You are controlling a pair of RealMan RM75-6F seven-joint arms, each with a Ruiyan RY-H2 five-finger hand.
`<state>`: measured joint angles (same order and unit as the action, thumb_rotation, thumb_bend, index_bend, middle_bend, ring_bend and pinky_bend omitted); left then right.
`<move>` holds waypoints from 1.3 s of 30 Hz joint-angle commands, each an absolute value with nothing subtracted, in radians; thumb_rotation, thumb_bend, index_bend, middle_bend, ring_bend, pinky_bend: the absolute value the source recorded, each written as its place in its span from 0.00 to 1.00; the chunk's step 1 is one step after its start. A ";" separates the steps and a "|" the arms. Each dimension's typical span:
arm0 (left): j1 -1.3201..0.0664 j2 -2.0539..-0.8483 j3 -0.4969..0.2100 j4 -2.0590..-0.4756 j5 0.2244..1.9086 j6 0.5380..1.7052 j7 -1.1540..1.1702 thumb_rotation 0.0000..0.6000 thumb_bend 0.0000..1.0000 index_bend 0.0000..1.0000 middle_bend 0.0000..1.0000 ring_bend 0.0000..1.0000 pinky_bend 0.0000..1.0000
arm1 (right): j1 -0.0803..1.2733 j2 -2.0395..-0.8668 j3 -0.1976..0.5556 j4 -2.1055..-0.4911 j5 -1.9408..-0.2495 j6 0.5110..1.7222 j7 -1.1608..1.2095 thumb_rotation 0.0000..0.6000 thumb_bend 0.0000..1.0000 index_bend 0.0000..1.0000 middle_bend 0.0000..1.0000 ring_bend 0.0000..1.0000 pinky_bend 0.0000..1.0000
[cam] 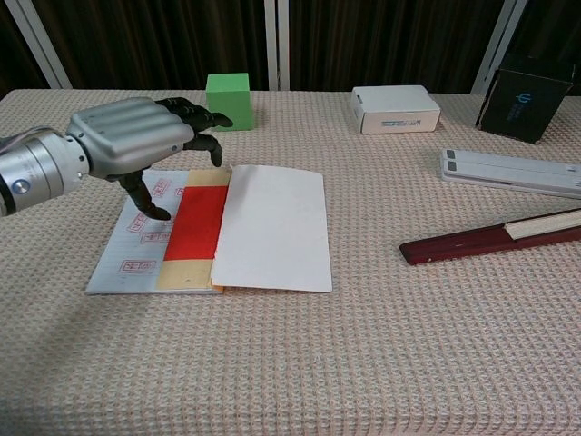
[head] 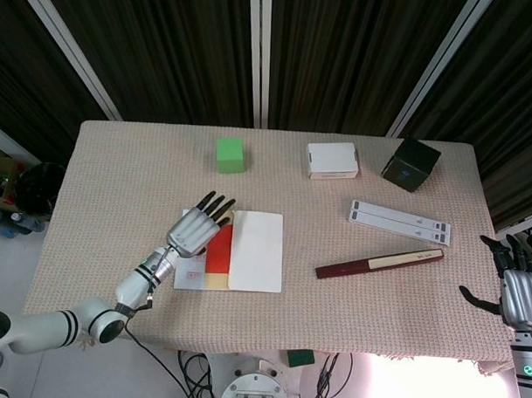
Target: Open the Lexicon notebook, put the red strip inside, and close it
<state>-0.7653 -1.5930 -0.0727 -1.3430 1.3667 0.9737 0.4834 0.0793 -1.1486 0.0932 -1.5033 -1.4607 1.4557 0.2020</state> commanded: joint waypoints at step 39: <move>-0.763 -1.769 -0.045 -1.431 1.457 0.968 0.460 1.00 0.03 0.25 0.00 0.00 0.05 | 0.065 -1.151 0.086 -1.487 -1.468 1.474 0.227 1.00 0.13 0.15 0.15 0.00 0.11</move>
